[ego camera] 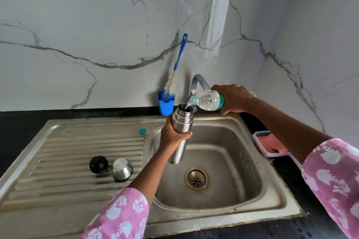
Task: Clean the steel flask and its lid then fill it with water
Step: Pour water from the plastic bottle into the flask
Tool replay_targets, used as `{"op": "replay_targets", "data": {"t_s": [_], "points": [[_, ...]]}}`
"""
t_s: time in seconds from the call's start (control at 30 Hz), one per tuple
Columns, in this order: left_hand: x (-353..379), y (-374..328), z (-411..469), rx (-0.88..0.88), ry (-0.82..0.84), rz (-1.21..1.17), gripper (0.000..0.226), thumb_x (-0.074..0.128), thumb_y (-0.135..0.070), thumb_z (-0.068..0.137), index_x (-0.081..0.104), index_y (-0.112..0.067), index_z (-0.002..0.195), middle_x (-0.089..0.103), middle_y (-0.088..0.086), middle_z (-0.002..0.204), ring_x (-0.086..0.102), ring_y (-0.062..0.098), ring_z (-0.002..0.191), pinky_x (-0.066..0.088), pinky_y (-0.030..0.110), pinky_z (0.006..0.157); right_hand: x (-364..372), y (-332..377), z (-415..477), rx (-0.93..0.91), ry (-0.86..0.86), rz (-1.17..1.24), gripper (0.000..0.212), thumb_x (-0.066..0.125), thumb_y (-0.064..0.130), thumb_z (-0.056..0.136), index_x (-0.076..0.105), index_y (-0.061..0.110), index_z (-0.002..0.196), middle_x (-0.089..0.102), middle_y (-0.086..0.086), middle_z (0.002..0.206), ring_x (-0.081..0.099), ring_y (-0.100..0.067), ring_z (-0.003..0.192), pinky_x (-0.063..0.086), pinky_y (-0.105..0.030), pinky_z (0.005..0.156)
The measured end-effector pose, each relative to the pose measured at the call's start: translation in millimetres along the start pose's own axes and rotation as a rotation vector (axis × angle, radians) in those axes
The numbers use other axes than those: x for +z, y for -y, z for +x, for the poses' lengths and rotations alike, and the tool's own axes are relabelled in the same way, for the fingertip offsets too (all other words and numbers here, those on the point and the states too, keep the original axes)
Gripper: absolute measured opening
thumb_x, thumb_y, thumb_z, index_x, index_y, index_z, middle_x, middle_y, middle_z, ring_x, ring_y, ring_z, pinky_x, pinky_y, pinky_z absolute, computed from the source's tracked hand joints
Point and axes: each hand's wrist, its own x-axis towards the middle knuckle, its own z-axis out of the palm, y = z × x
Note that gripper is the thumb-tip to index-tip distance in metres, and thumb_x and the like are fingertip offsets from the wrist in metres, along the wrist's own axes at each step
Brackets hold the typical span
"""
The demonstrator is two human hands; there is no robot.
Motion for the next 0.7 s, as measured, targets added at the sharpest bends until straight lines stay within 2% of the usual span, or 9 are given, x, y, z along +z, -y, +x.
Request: {"op": "replay_targets", "data": {"t_s": [0.37, 0.7], "points": [[-0.1, -4.7, 5.2, 0.009, -0.009, -0.002, 0.067, 0.084, -0.01, 0.061, 0.052, -0.018, 0.119, 0.062, -0.006, 0.098, 0.058, 0.014, 0.086, 0.042, 0.022, 0.074, 0.0, -1.7, 6.5, -0.013, -0.009, -0.059, 0.072, 0.075, 0.024, 0.066, 0.043, 0.03, 0.13, 0.061, 0.001, 0.119, 0.054, -0.026, 0.11, 0.04, -0.042, 0.093], [0.6, -1.3, 5.8, 0.014, -0.002, 0.001, 0.068, 0.084, -0.011, 0.061, 0.051, -0.017, 0.12, 0.062, -0.006, 0.099, 0.06, 0.016, 0.087, 0.047, 0.025, 0.077, 2.3, -3.6, 10.3, -0.026, -0.01, -0.081, 0.072, 0.075, 0.025, 0.066, 0.042, 0.029, 0.131, 0.061, 0.0, 0.118, 0.055, -0.026, 0.109, 0.038, -0.04, 0.091]]}}
